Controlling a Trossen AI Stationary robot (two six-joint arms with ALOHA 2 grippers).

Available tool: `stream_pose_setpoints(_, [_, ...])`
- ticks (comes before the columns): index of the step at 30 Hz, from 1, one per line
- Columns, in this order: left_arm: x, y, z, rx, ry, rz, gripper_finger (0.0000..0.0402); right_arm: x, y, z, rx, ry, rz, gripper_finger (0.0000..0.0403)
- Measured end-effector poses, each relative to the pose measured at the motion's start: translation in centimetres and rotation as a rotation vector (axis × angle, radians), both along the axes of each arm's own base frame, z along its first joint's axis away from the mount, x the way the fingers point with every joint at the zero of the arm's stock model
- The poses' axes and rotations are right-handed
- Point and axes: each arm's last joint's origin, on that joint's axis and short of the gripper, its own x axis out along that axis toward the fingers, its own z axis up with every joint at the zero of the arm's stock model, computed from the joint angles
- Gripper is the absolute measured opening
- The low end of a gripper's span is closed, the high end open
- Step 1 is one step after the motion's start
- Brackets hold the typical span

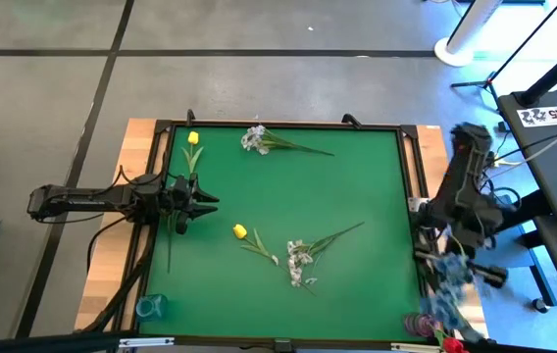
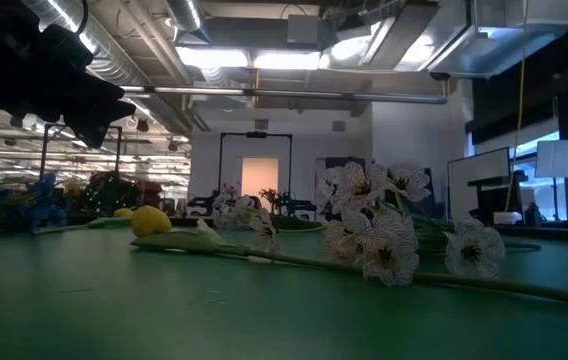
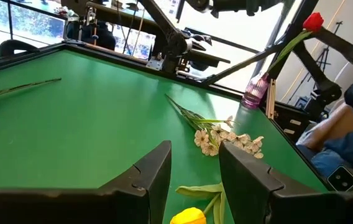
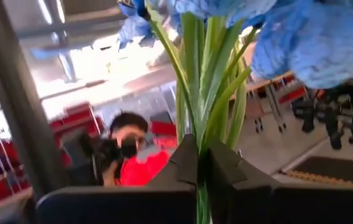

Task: Sort flowers into vase by color
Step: Put the right blue flowers into the purple vase

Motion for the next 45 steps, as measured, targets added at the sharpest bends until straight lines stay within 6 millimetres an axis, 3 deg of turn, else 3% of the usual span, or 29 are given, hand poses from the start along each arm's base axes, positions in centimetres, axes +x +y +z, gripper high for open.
stream_pose_setpoints(7, [0.0,0.0,0.0,0.000,0.000,0.000,0.0132,-3.0,1.6,-0.5,-0.081,-0.031,-0.083,0.0013])
stream_pose_setpoints(14, [0.0,0.0,0.0,0.000,0.000,0.000,0.0132,-4.8,2.4,-0.2,-0.105,-0.157,-0.148,0.0008])
stream_pose_setpoints(24, [0.0,0.0,0.0,0.000,0.000,0.000,0.0132,-4.9,4.7,-1.9,-0.221,-0.155,-0.241,0.0005])
stream_pose_setpoints(31, [0.0,0.0,0.0,0.000,0.001,0.000,0.0132,-4.8,4.9,-1.9,-0.228,-0.177,-0.270,0.0004])
stream_pose_setpoints(45, [0.0,0.0,0.0,0.000,0.001,0.000,0.0132,-5.2,6.1,-3.2,-0.305,-0.225,-0.158,0.0020])
